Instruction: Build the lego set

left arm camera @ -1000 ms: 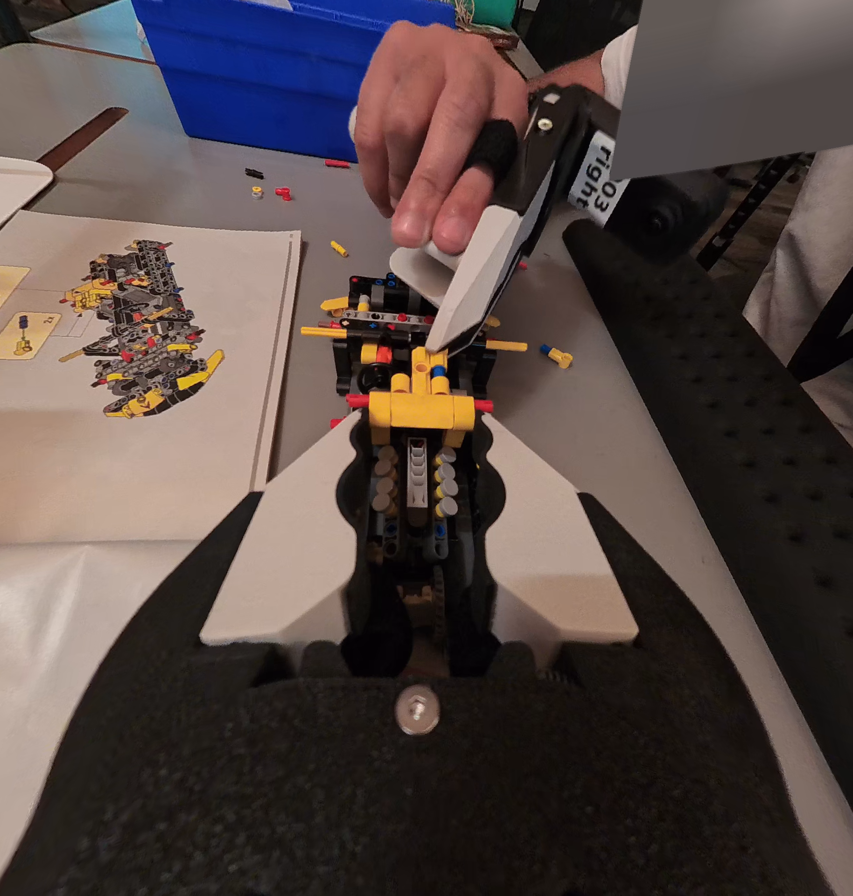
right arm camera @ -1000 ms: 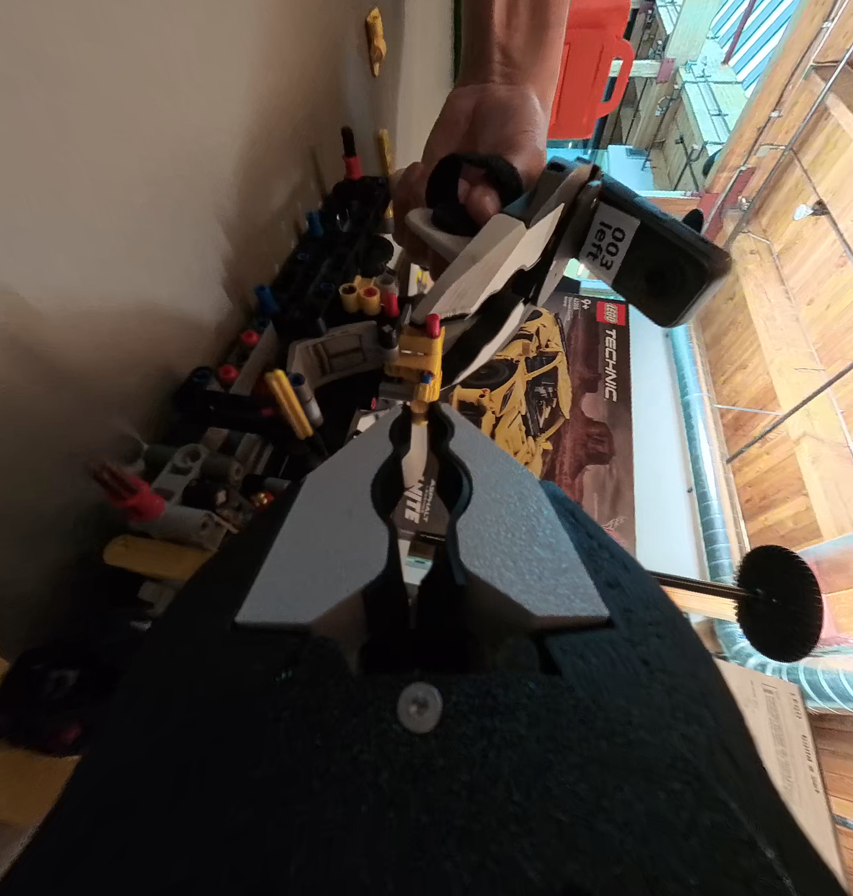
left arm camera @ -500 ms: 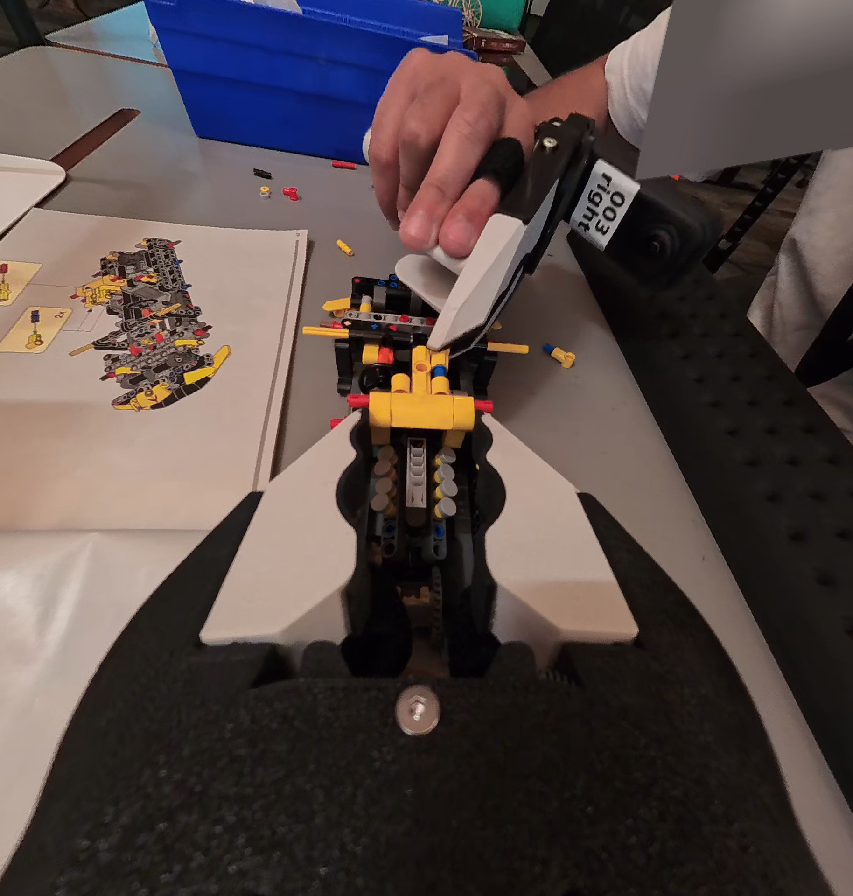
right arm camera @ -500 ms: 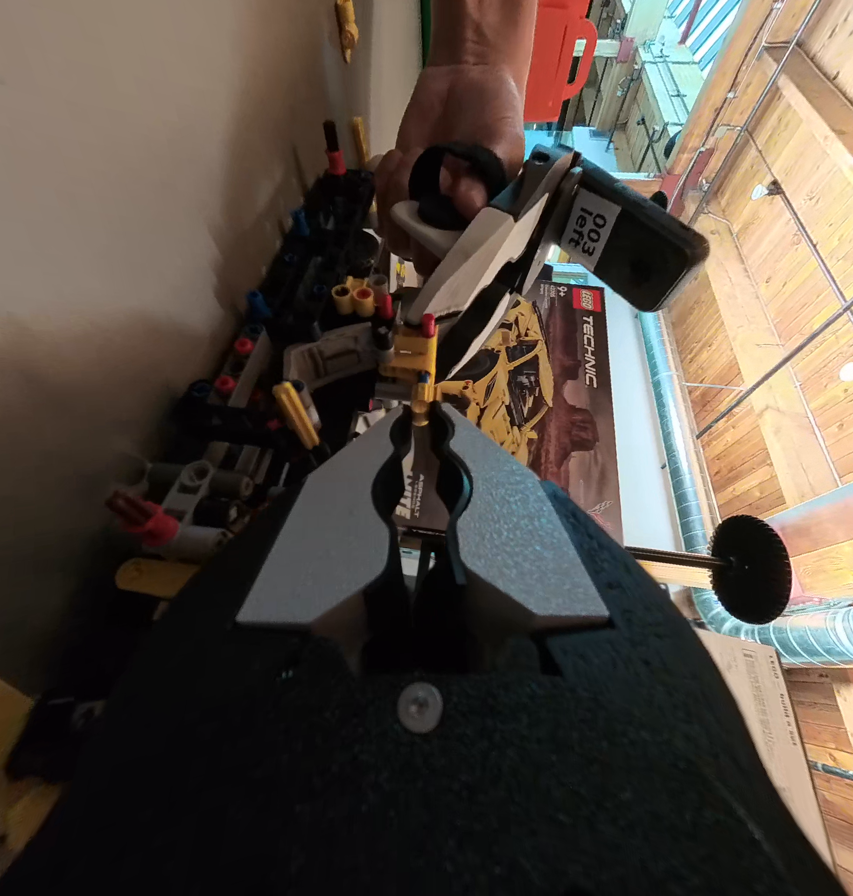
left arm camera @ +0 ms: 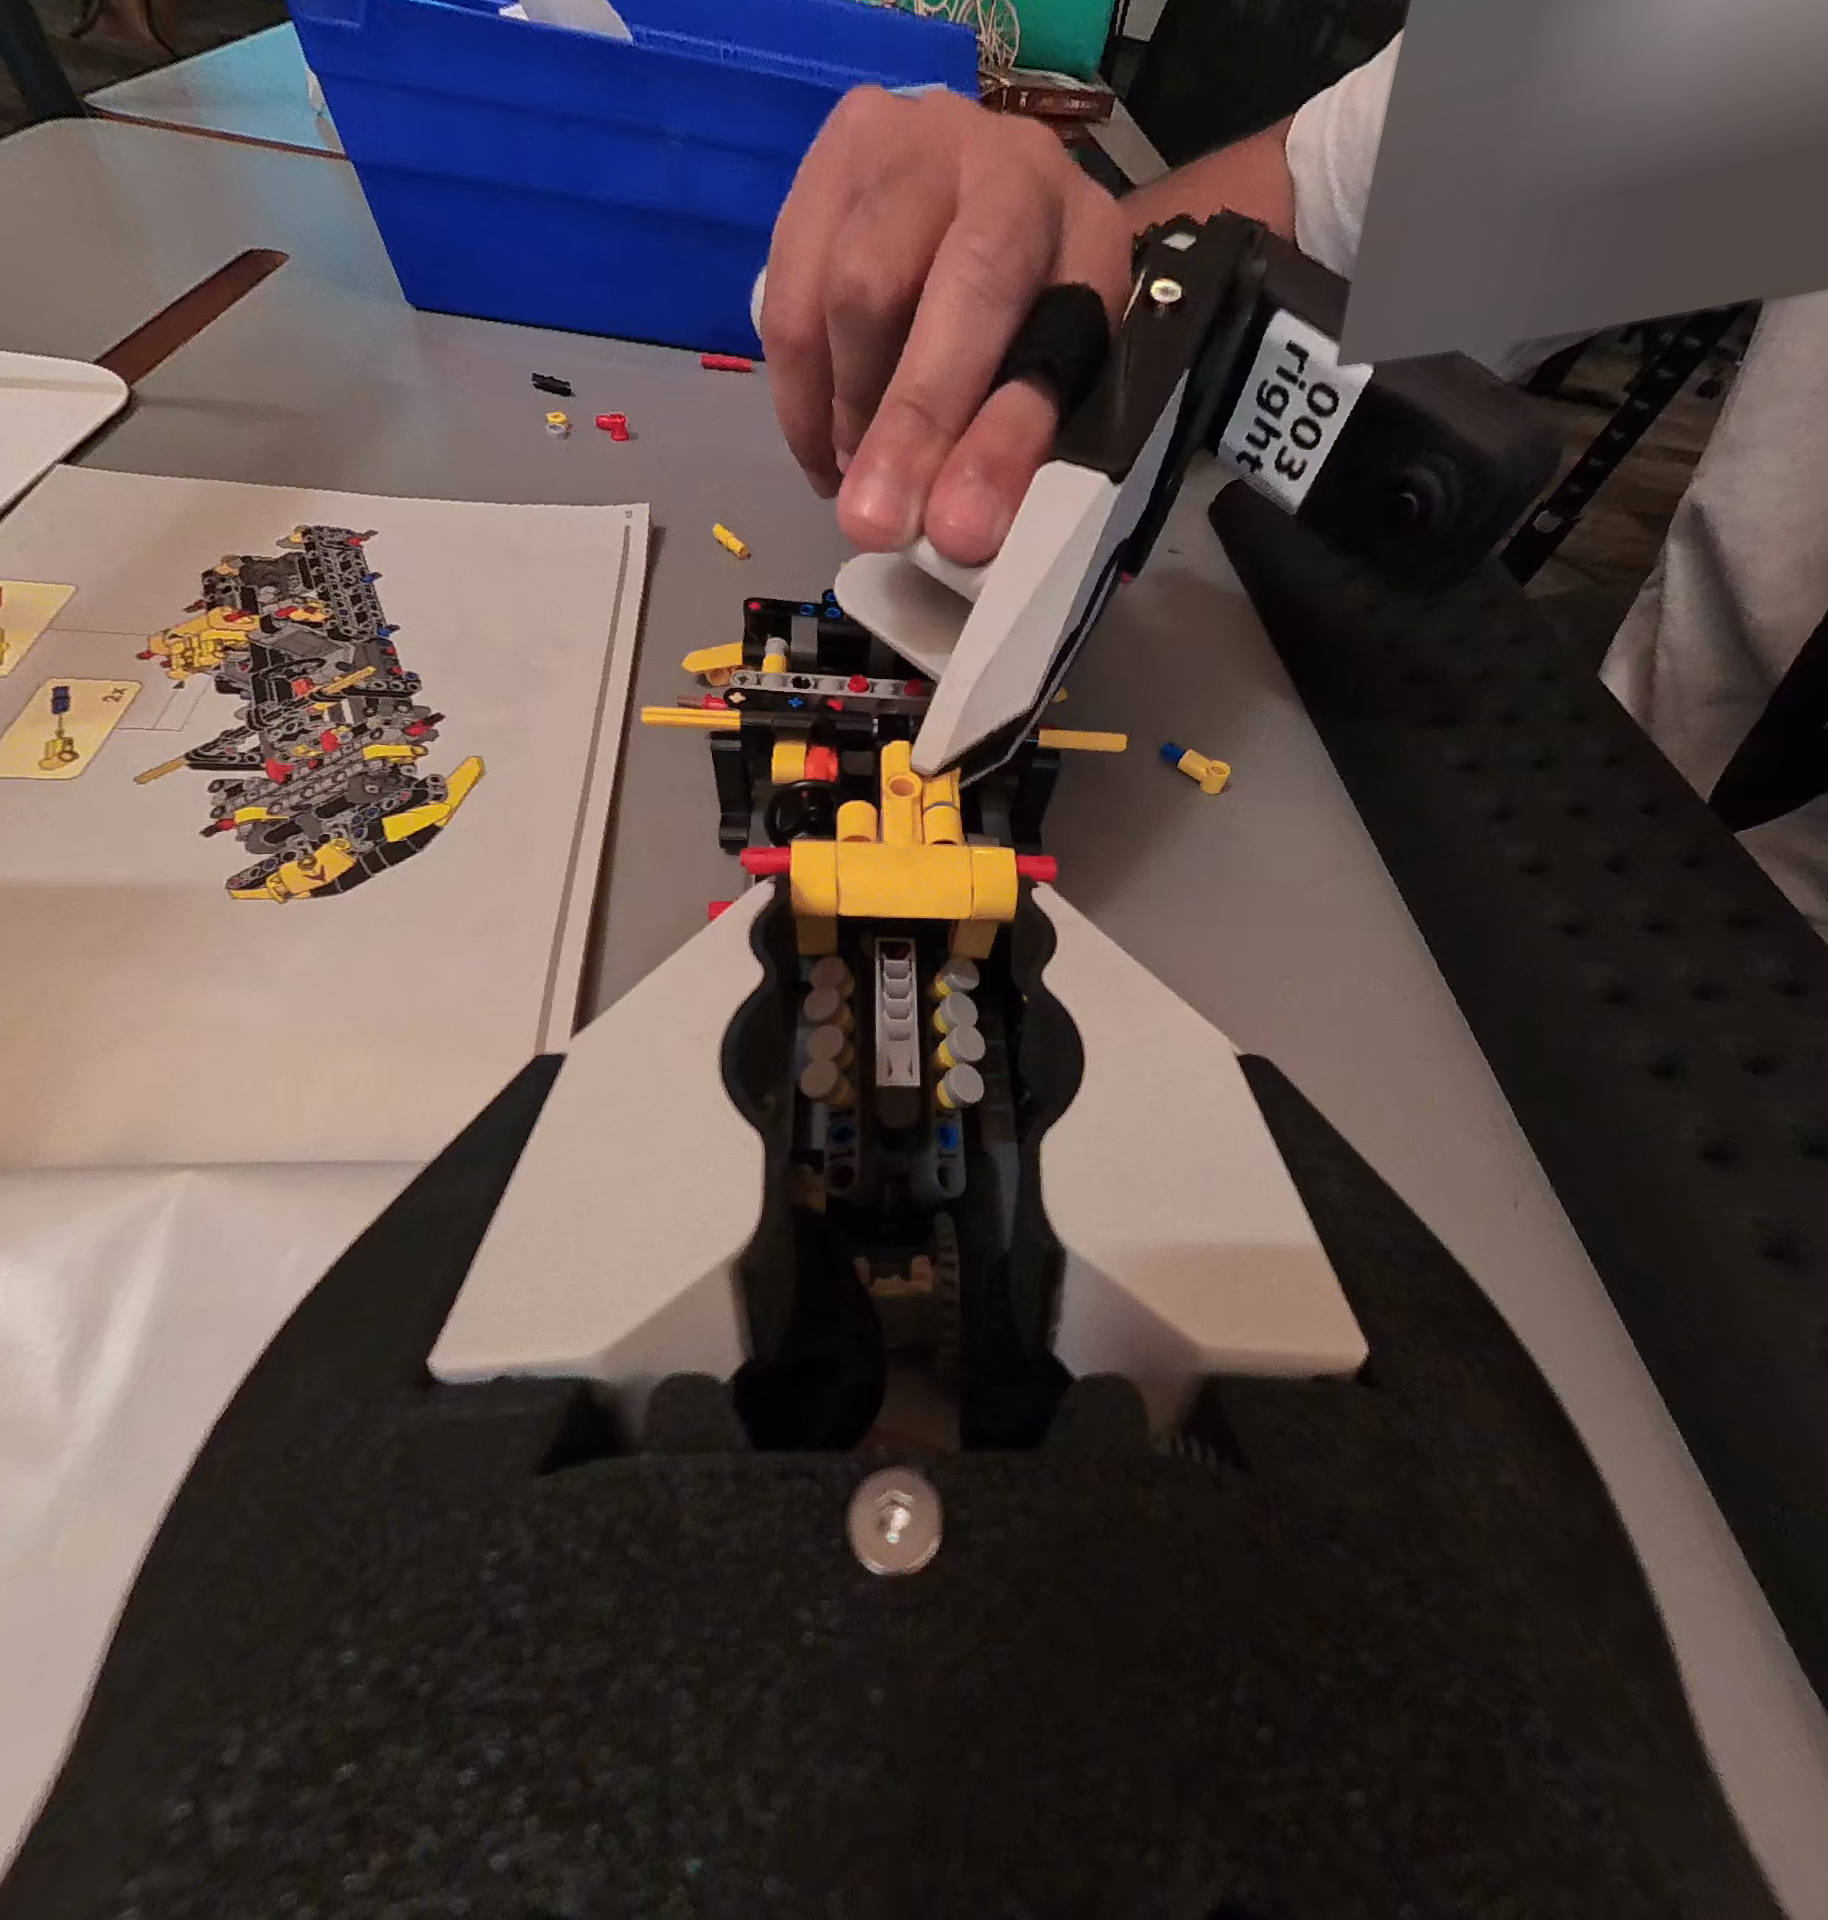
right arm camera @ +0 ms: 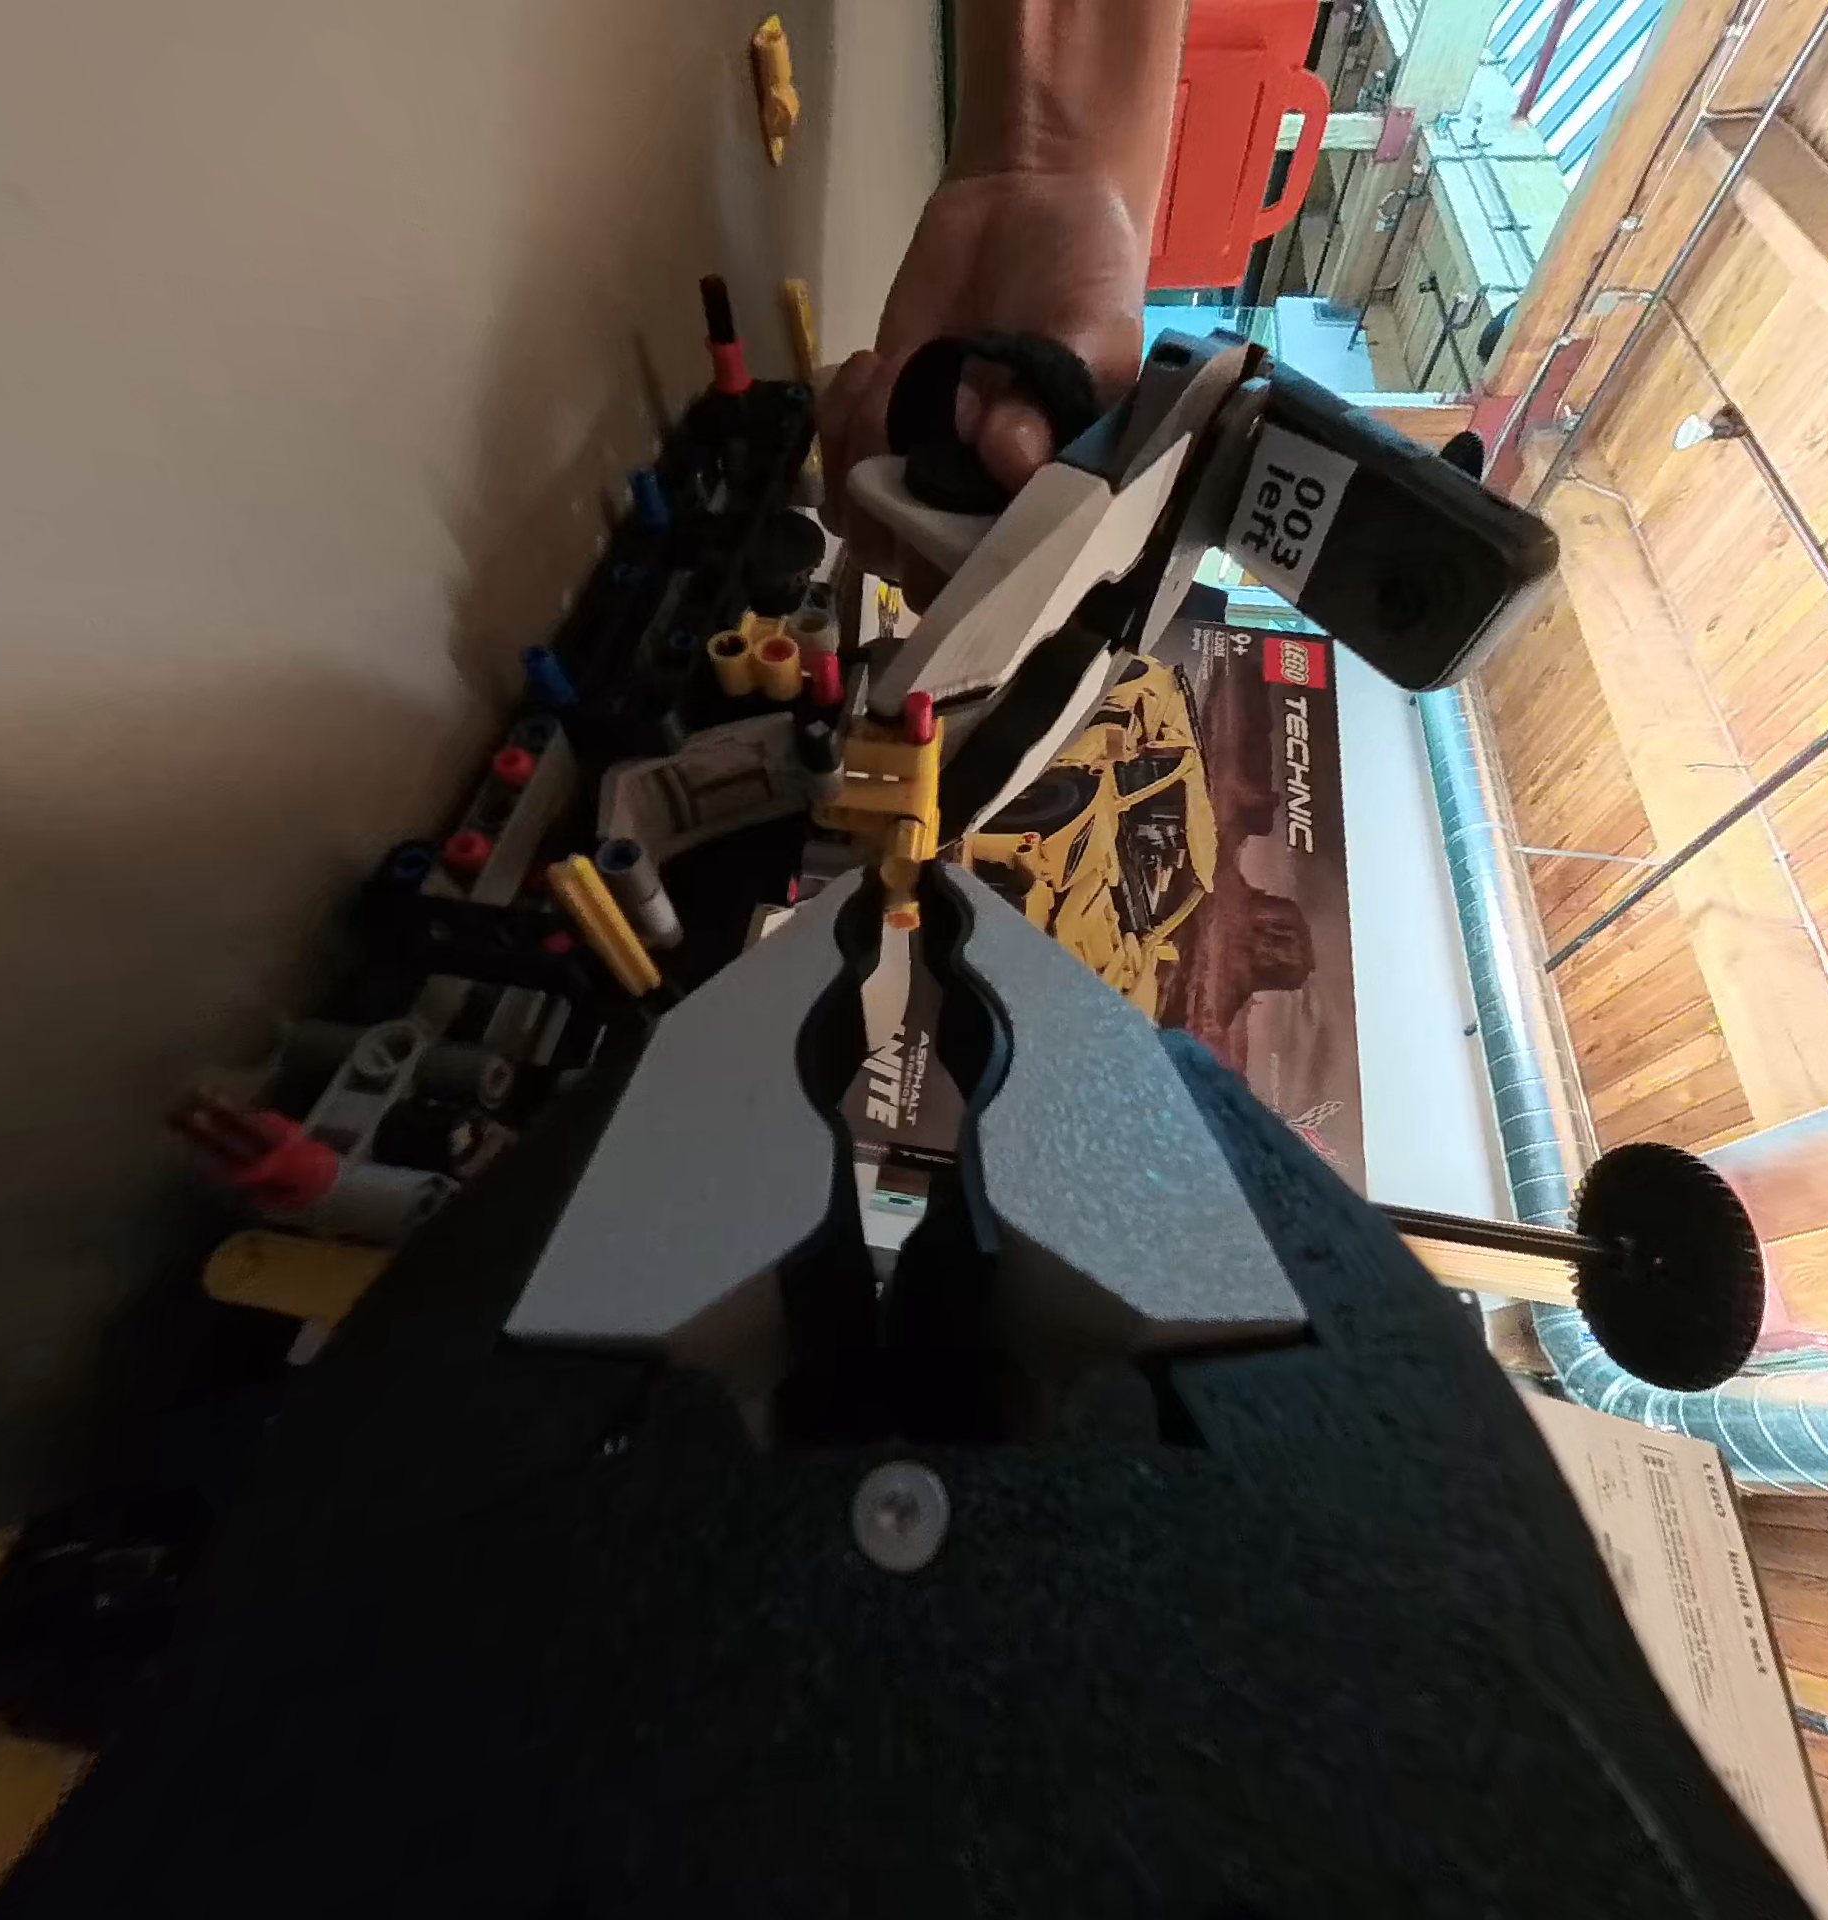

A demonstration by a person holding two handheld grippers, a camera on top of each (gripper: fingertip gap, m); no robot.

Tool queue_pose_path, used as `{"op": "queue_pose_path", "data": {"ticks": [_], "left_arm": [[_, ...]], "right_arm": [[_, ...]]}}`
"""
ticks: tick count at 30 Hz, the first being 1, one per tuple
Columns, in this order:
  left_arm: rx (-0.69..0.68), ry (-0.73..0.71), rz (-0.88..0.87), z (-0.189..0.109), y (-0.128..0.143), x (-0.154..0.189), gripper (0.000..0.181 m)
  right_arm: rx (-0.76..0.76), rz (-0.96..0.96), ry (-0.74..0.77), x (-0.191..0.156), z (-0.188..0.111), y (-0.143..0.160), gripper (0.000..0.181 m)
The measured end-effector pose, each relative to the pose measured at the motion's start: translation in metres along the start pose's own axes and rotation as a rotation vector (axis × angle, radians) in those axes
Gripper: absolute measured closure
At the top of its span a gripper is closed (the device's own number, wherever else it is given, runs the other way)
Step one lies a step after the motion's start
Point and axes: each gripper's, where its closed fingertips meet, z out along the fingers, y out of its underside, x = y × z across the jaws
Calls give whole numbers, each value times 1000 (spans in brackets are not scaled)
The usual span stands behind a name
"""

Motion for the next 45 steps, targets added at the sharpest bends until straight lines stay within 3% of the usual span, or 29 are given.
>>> {"op": "queue_pose_path", "data": {"ticks": [7, 21, 24, 26, 29, 30, 33, 36, 39, 42, 45], "left_arm": [[-3, 0, 10, 1, 0, 1, 139], [-7, -9, 10, 2, 0, 0, 139], [-9, -9, 16, 2, -1, 0, 139], [-18, -7, 12, 4, -1, 1, 139], [-26, -7, 12, 3, -1, 3, 139], [-26, -8, 13, 3, -1, 3, 139], [-31, -15, -5, 3, -1, 5, 139], [-56, -34, -20, 3, -1, 6, 139], [-54, -36, -38, -3, -3, 9, 137], [-22, -40, -51, -14, -6, 13, 136], [-13, -40, -44, -21, -8, 21, 135]], "right_arm": [[10, 130, -28, -2, -2, -1, 174], [-26, 33, -19, -1, -1, 0, 175], [-26, 164, -77, -2, -2, 1, 173], [-54, 266, -115, 6, -11, 7, 163], [-20, 593, -152, 37, -44, 4, 161], [-2, 726, -204, 42, -56, 0, 164], [-24, 1110, -591, 14, -96, -27, 160], [-128, 1306, -748, -19, -120, -46, 158], [-361, 1332, -719, -57, -126, -48, 155], [-447, 1357, -686, -79, -121, -61, 153], [-475, 1381, -598, -79, -112, -62, 153]]}}
